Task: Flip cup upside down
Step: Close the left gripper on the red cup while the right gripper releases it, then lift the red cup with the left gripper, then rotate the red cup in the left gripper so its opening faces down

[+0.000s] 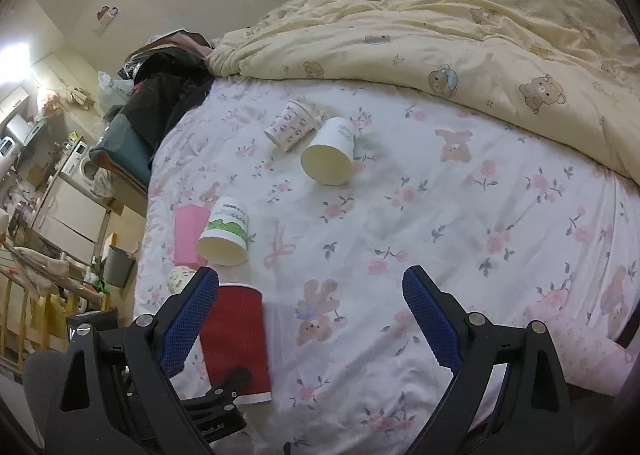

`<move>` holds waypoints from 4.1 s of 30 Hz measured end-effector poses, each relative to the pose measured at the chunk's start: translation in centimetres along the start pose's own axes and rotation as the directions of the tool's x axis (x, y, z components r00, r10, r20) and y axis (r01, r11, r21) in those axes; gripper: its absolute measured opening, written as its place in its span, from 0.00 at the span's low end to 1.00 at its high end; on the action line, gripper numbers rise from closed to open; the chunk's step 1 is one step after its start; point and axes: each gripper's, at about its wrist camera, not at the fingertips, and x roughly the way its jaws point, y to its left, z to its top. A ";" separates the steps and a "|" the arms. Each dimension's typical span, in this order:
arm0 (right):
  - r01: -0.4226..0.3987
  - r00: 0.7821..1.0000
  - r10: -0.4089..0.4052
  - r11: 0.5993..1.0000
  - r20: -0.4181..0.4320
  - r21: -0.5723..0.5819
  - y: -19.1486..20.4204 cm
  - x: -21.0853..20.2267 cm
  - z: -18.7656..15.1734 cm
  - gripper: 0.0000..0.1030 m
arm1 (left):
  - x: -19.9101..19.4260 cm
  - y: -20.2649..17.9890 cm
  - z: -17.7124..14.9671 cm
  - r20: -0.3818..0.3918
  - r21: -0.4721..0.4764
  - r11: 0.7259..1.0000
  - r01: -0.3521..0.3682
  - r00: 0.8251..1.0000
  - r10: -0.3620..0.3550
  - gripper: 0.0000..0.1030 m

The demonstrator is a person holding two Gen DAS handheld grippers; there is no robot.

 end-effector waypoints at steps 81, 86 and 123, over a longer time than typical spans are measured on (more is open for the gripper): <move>-0.269 0.952 0.240 0.953 -0.190 -0.141 8.0 6.1 -0.2 0.93 | -7.4 1.9 -0.2 0.116 0.378 0.904 0.199 0.959 -0.260 0.64; -0.247 0.955 0.228 0.965 -0.191 -0.087 6.7 6.5 0.2 0.93 | -8.1 2.2 0.0 0.143 0.379 0.902 0.204 0.951 -0.275 0.64; -0.045 0.994 0.051 0.997 -0.098 0.059 -0.2 2.8 1.5 0.93 | -7.8 2.7 7.1 0.126 0.199 0.967 0.161 0.974 -0.188 0.61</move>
